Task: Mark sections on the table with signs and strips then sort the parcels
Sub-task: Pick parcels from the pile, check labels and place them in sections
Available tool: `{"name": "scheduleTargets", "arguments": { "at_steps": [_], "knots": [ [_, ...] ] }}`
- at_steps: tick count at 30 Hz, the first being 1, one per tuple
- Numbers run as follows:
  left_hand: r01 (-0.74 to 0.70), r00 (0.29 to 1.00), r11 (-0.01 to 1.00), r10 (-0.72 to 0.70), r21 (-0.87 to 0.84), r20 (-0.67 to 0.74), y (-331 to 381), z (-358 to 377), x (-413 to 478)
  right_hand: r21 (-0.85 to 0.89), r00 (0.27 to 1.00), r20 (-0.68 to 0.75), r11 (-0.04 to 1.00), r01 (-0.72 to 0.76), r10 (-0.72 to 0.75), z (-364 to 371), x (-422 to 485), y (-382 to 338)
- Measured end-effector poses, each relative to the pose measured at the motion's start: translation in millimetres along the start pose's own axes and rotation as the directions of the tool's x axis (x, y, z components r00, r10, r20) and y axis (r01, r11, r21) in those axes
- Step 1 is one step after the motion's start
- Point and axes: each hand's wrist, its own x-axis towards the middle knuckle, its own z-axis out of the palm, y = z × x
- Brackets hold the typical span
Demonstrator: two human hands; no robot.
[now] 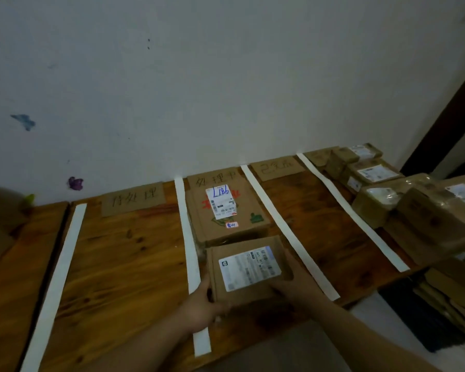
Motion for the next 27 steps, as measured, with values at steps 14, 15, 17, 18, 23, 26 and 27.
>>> {"name": "scheduleTargets", "arguments": {
  "at_steps": [14,15,17,18,23,26,27],
  "knots": [
    [0.203,0.961,0.978,-0.188,0.053,-0.205,19,-14,5,-0.250,0.997,0.073,0.968,0.020,-0.002,-9,53,-19],
    [0.216,0.949,0.975,-0.195,0.059,-0.247,20,-21,-1,-0.356,0.999,0.035,0.934,0.003,0.010,-7,53,-24],
    [0.248,0.919,0.967,-0.214,0.063,-0.332,16,-41,-17,-0.523,1.000,-0.012,0.852,0.014,-0.024,4,48,-40],
    [0.265,0.902,0.962,-0.225,0.064,-0.368,12,-52,-28,-0.572,0.997,-0.004,0.818,0.065,-0.081,12,41,-55],
    [0.277,0.843,0.961,-0.233,0.021,-0.484,-15,-125,-110,-0.547,0.925,0.211,0.746,0.380,-0.317,78,9,-140],
    [0.280,0.781,0.960,-0.213,0.024,-0.587,-38,-168,-171,-0.505,0.871,0.340,0.712,0.488,-0.356,129,-8,-186],
    [0.284,0.749,0.958,-0.207,0.023,-0.629,-47,-182,-192,-0.504,0.854,0.373,0.694,0.515,-0.363,147,-15,-201]
  ]
}}
